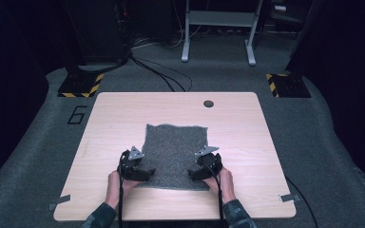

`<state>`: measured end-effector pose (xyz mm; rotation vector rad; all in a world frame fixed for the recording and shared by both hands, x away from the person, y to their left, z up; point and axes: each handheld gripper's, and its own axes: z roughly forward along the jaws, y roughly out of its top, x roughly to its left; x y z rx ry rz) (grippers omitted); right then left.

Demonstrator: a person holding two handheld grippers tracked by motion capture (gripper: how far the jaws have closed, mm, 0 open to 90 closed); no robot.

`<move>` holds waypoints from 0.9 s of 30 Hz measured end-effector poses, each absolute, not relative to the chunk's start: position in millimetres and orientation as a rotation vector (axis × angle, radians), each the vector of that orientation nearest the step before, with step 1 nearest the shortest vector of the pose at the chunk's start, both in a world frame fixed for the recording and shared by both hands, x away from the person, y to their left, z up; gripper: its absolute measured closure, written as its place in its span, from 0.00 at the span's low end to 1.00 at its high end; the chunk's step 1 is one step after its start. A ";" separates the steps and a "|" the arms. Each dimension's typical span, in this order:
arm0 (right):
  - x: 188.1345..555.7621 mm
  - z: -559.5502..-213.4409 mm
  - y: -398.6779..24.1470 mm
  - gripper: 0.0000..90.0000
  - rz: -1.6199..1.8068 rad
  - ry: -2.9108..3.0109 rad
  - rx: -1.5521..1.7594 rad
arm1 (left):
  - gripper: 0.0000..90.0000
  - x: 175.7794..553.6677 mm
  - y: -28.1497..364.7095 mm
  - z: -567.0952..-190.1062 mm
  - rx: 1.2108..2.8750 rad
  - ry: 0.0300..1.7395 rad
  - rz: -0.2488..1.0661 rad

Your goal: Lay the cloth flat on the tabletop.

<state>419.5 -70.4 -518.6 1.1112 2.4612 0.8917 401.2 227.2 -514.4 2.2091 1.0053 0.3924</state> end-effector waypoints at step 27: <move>400.6 -518.2 -114.1 0.11 0.933 2.454 1.120 | 0.18 366.5 197.7 -513.3 2.139 1.008 0.388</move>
